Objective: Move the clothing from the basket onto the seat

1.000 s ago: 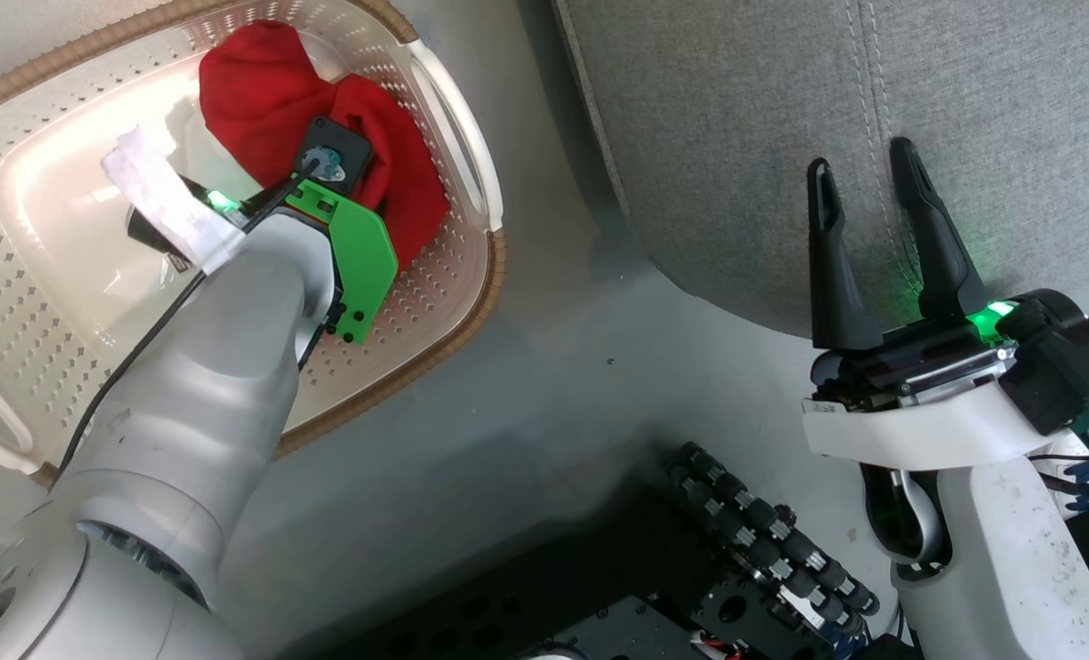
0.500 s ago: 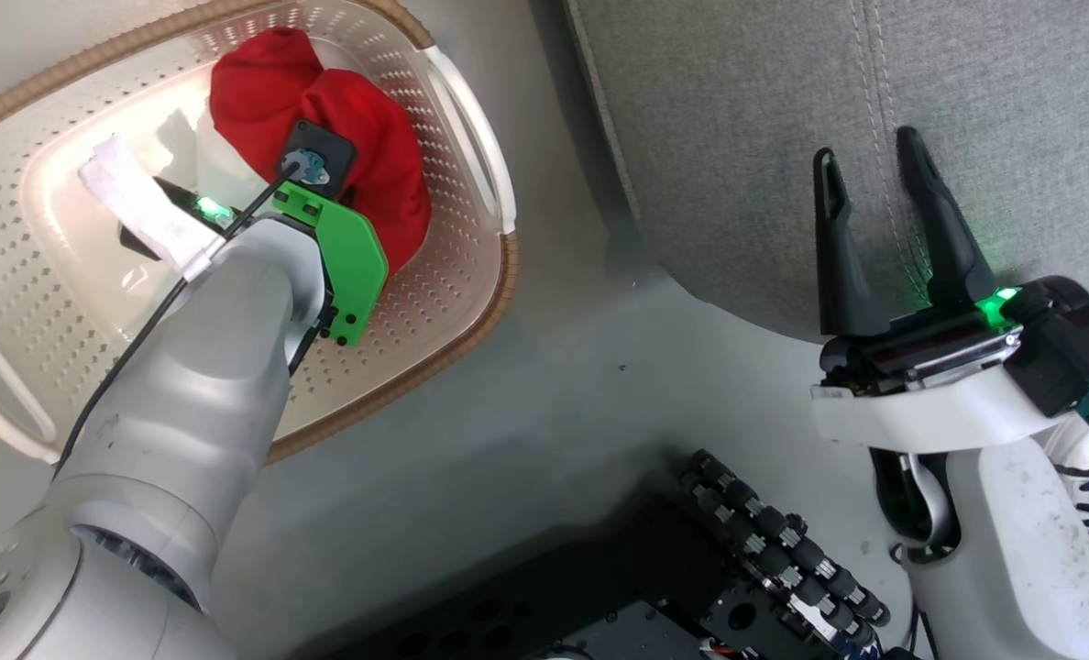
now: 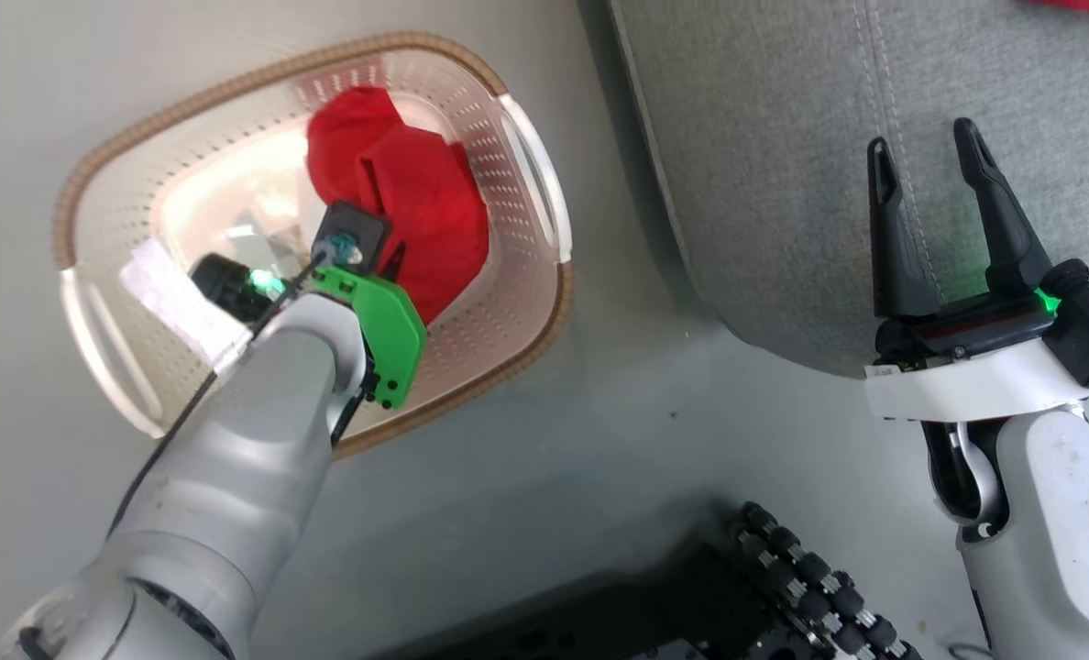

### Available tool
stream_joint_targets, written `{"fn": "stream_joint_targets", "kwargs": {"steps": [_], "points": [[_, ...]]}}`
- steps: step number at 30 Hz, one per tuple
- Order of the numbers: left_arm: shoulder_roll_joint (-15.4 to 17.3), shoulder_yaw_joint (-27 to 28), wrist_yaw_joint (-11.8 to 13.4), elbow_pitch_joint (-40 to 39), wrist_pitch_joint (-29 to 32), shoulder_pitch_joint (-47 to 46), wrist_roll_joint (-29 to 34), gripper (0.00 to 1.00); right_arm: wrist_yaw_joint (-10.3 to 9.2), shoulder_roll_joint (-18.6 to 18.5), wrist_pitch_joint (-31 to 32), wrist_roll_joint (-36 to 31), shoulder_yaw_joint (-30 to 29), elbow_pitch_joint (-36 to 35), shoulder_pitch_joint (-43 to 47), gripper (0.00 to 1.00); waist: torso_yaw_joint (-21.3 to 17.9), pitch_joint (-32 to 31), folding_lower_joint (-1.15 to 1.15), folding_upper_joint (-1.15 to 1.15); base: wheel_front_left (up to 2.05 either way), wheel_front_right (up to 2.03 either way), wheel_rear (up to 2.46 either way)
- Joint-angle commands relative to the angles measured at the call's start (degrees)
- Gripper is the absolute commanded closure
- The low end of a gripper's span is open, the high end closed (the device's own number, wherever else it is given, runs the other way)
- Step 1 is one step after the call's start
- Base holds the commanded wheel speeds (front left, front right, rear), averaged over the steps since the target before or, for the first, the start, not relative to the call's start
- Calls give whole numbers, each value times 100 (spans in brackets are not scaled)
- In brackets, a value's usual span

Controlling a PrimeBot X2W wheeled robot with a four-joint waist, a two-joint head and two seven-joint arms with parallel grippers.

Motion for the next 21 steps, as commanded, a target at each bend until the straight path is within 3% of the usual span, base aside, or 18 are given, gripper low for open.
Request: {"fn": "stream_joint_targets", "kwargs": {"steps": [1, 12, 21], "points": [[-34, -10, -40, -34, -109, 196, -92, 100, -11, -61, 5, -34, 7, 55, 133, 0, 508, -740, 0, 0, 0, 0, 0], [-53, -64, -39, -635, -610, 1269, -447, 100, -11, -192, 2, 59, 284, 389, 596, 0, 970, -2623, 0, 0, 0, 0, 0], [358, 753, 157, -2009, -605, 2140, 211, 100, -11, -114, 2, 134, 522, 605, 1160, 0, 1172, -3949, 0, 0, 0, 0, 0]]}}
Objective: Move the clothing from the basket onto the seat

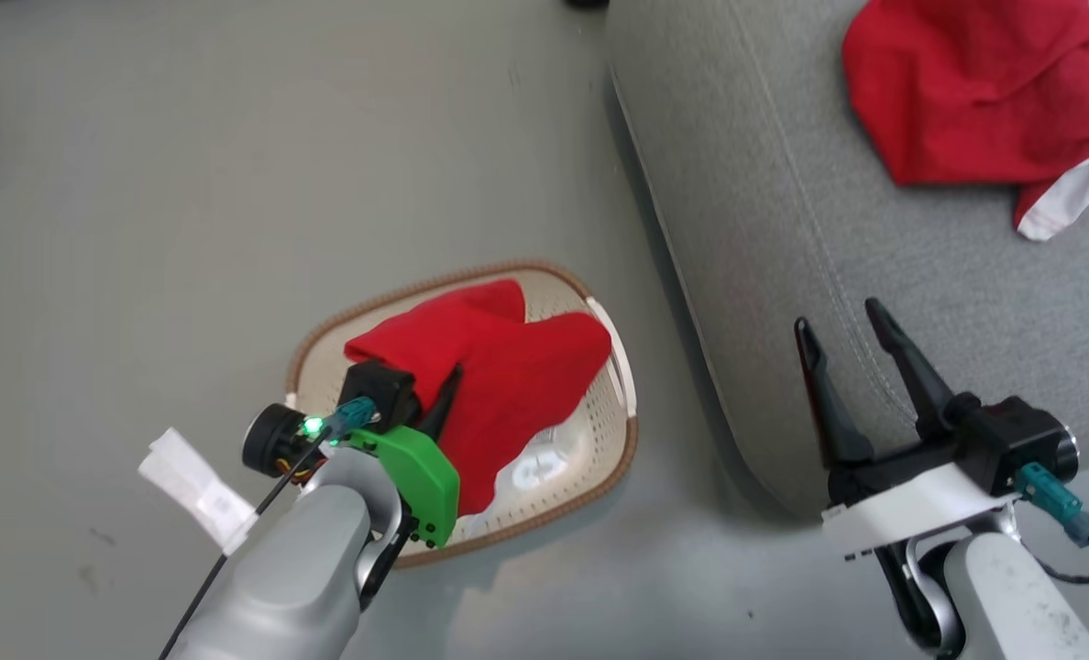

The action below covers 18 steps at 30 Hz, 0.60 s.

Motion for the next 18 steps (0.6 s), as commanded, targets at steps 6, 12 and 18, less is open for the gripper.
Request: {"fn": "stream_joint_targets", "kwargs": {"steps": [6, 12, 18], "points": [[342, 836, 165, -1079, -16, 815, 563, 100, -10, 49, -3, 78, 105, 109, 463, 0, 481, -1777, 0, 0, 0, 0, 0], [464, 1604, 286, -2070, -17, 1419, 1040, 100, -10, 80, -2, 98, 206, 117, 660, 0, 546, -2090, 0, 0, 0, 0, 0], [324, 2440, 253, -2990, -17, 1993, 1338, 100, -10, 89, -2, 104, 208, 116, 721, 0, 584, -2232, 0, 0, 0, 0, 0]]}}
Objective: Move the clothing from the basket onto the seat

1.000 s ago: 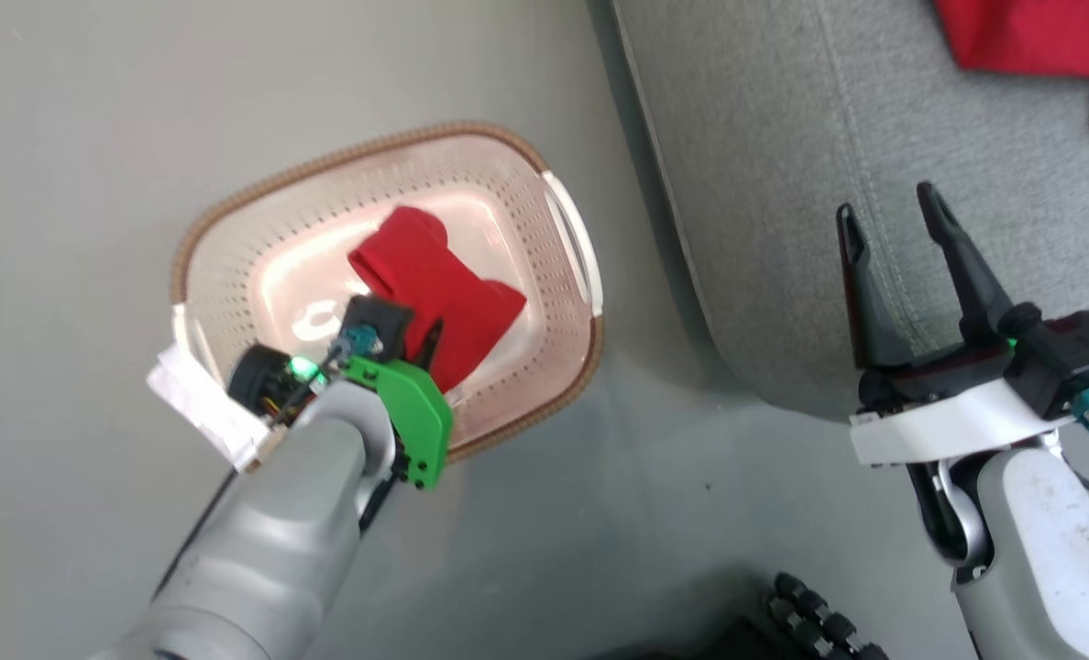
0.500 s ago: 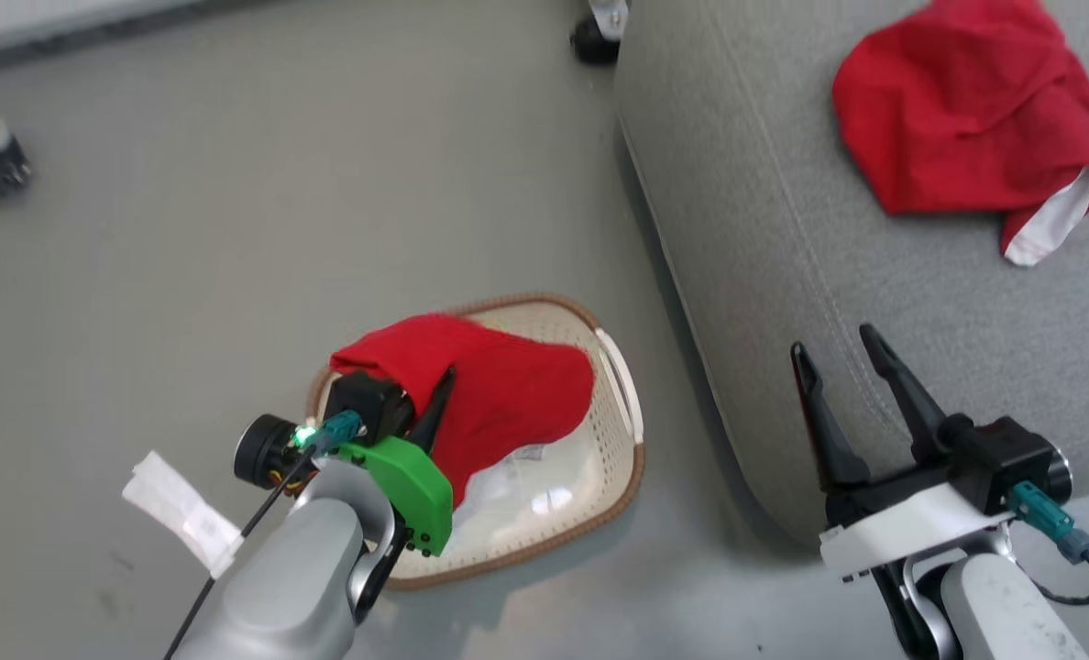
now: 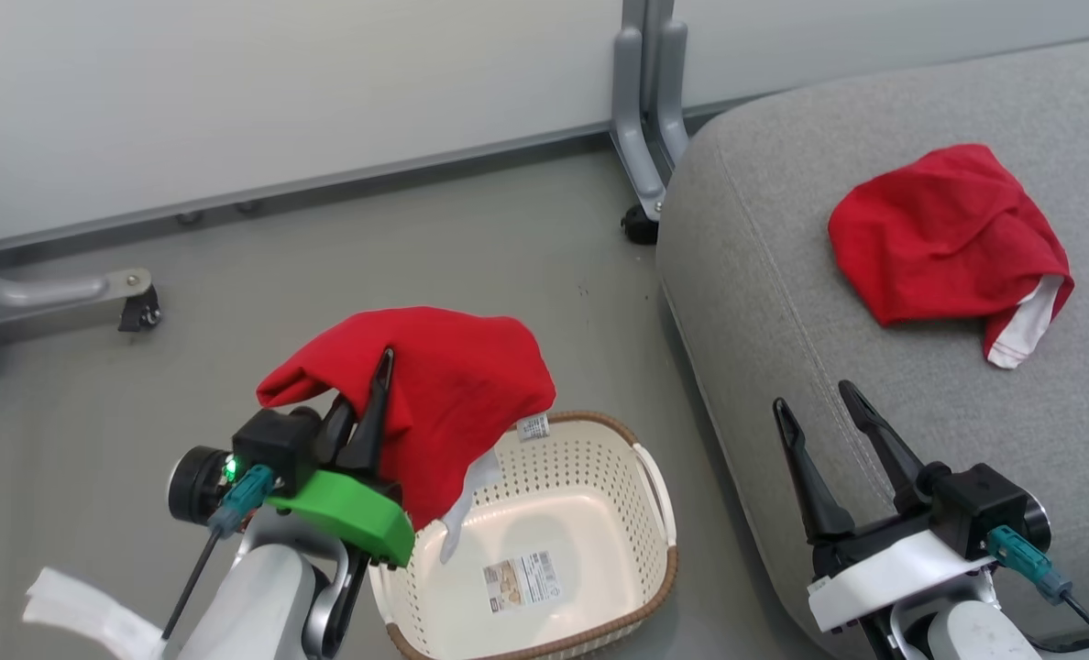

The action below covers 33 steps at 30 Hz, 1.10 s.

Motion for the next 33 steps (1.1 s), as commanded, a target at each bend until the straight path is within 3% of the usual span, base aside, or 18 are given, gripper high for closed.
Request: {"fn": "stream_joint_targets", "kwargs": {"steps": [1, 8, 15, 26, 33], "points": [[-46, 163, -42, -211, -18, 184, 82, 100, -10, 3, -3, 21, -11, 2, 81, 0, 142, -226, 1, 0, 0, 0, 0], [-437, 1174, -264, -1549, -18, 760, 431, 100, -10, -22, -2, 32, -52, -21, 167, 0, 197, -378, 1, 0, 0, 0, 0], [-641, 1550, -435, -2605, -11, 1028, 681, 100, -10, -16, -2, 11, -30, -23, 192, 0, 244, -443, 1, 0, 0, 0, 0], [-285, 878, -440, -3389, -10, 995, 532, 100, -10, 23, -2, -3, 25, -22, 167, 0, 212, -452, 1, 0, 0, 0, 0], [179, -72, -440, -3786, -11, 758, 657, 100, -10, 7, -2, 23, 10, -27, 157, 0, 175, -438, 1, 0, 0, 0, 0]]}}
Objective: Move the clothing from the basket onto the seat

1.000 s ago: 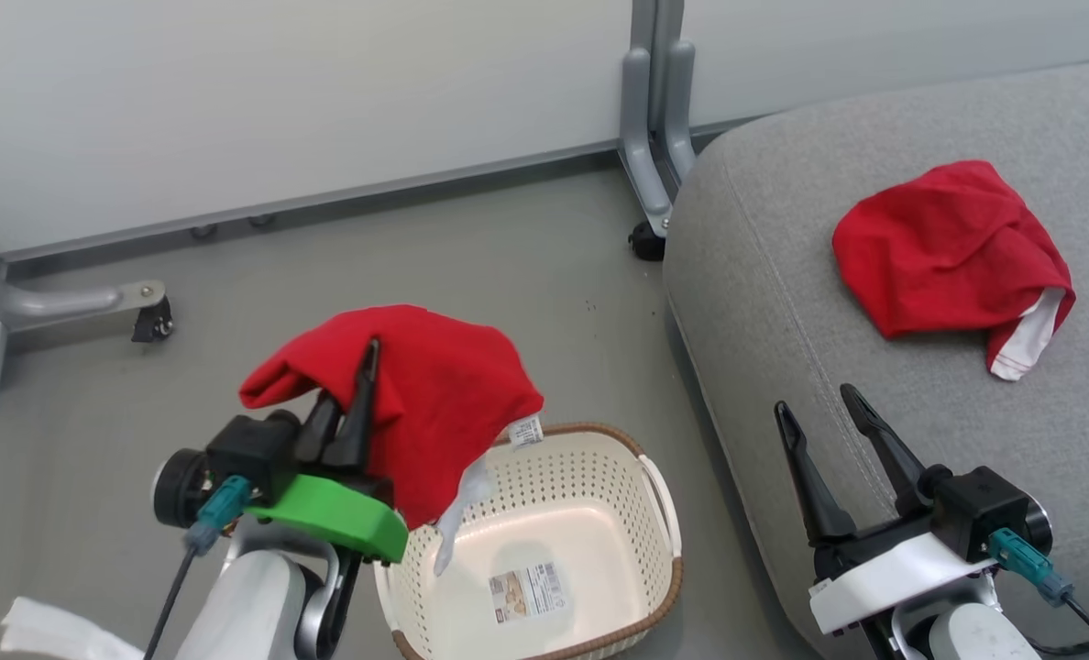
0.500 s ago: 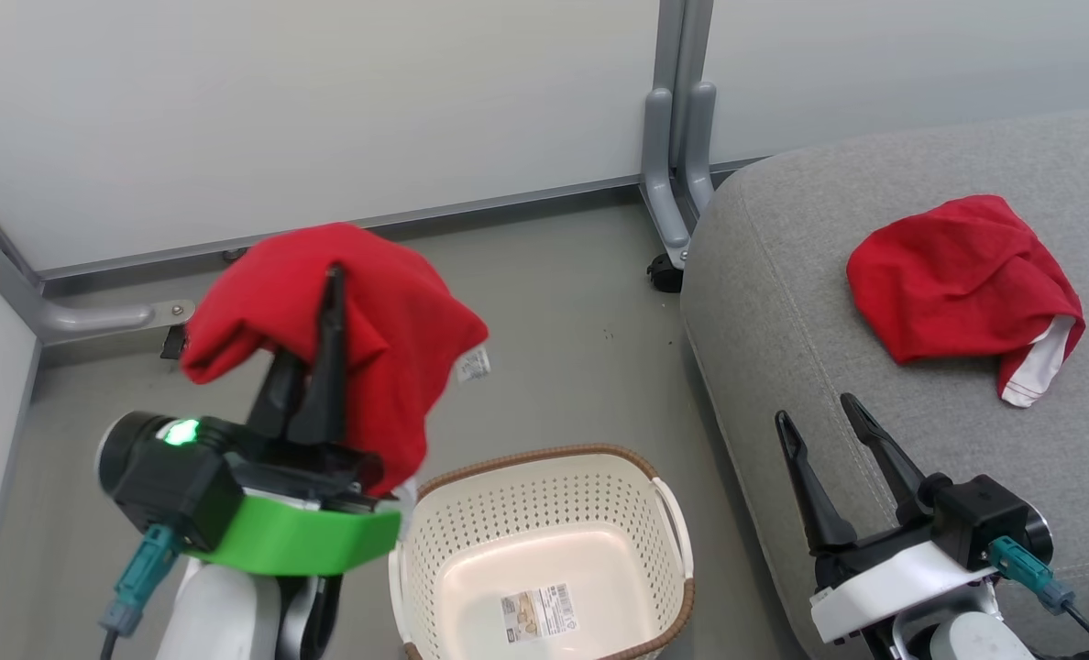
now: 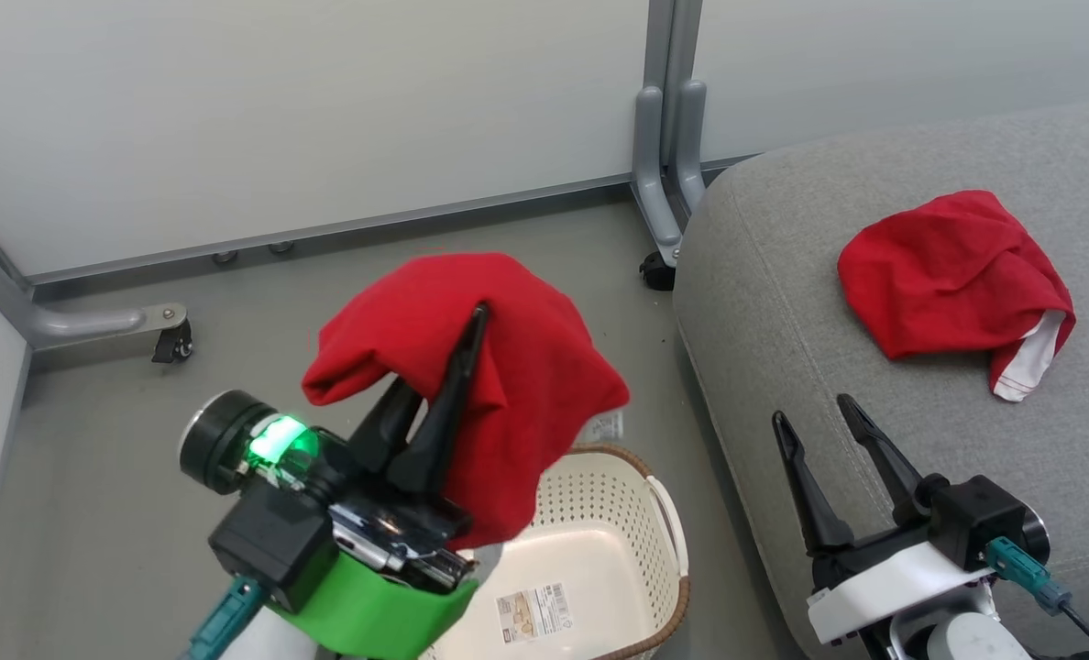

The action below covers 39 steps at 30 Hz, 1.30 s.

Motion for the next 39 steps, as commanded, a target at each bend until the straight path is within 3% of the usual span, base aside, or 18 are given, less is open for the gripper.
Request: {"fn": "stream_joint_targets", "kwargs": {"steps": [1, 4, 24, 32, 39], "points": [[97, -128, -12, -63, -1, -129, 29, 100, -10, -10, -2, 17, -3, -15, 17, 0, -1, 8, 0, 0, 0, 0, 0], [147, -323, -12, -88, -1, -153, 37, 100, -10, -21, -2, 21, -4, -28, 28, 0, 1, 22, 0, 0, 0, 0, 0], [-86, -227, -13, -102, -1, -43, -114, 100, -10, -108, -2, 30, 134, -82, 22, 0, -4, 44, 0, 0, 0, 0, 0], [-93, -304, -13, -80, -1, -82, -131, 100, -10, -542, -1, -342, 863, -378, -70, 0, 41, 87, 0, 0, 0, 0, 0], [-145, -490, -13, -87, -1, -224, -202, 100, -10, -908, -1, -1154, 1762, -414, -311, 0, 135, 101, 0, 0, 0, 0, 0]]}}
